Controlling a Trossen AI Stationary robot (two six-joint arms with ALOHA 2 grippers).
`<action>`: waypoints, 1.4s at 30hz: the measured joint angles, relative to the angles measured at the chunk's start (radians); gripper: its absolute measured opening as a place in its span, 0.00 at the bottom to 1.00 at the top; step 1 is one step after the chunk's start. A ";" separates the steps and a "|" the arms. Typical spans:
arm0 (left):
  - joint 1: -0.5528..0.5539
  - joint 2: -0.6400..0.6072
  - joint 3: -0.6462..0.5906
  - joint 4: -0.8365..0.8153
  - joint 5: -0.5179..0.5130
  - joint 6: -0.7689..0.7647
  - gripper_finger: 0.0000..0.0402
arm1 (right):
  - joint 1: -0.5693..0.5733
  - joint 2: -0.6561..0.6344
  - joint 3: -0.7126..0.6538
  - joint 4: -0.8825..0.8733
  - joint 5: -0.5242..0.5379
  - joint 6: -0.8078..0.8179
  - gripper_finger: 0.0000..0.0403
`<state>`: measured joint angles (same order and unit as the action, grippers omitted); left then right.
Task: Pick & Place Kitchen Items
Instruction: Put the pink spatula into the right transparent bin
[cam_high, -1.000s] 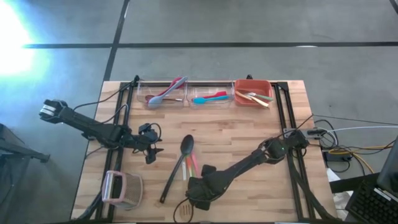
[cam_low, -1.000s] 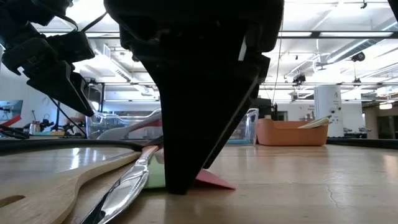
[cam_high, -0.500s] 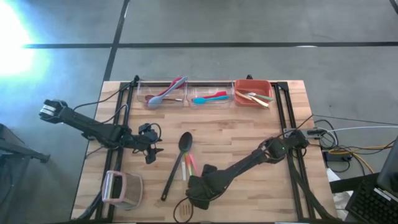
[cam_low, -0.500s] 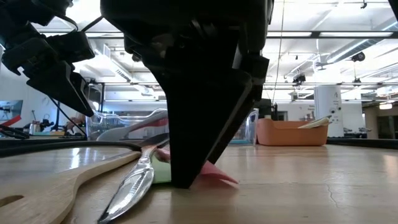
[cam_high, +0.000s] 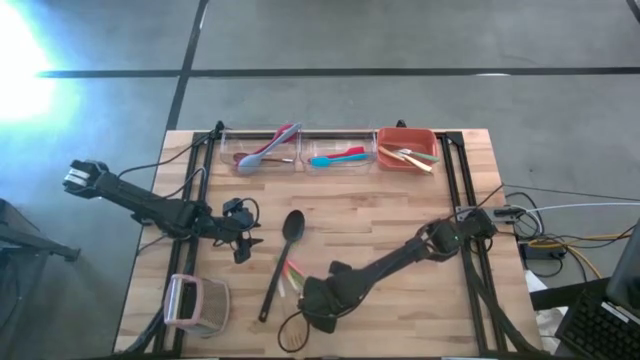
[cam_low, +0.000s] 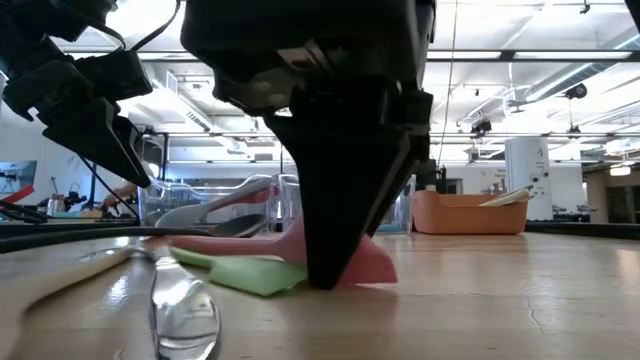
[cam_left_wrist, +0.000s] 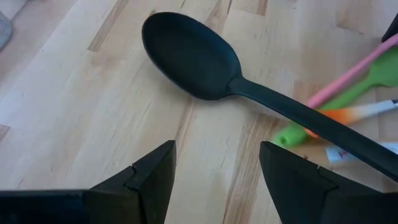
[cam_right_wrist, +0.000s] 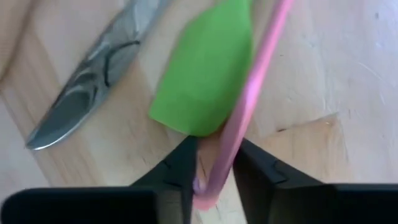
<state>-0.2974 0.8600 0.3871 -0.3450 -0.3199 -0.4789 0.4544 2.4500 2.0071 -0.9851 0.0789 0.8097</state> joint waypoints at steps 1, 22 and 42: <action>0.000 0.000 0.000 0.000 0.000 0.000 0.58 | 0.000 0.000 0.000 -0.001 -0.008 0.000 0.16; 0.001 0.000 0.000 0.000 0.000 0.000 0.58 | -0.007 -0.003 0.006 -0.157 0.014 0.171 0.03; 0.000 0.000 0.000 -0.004 0.000 0.000 0.58 | -0.007 -0.189 -0.088 -0.586 0.020 0.315 0.03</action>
<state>-0.2970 0.8600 0.3866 -0.3487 -0.3195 -0.4789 0.4469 2.2609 1.9189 -1.5709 0.0986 1.1242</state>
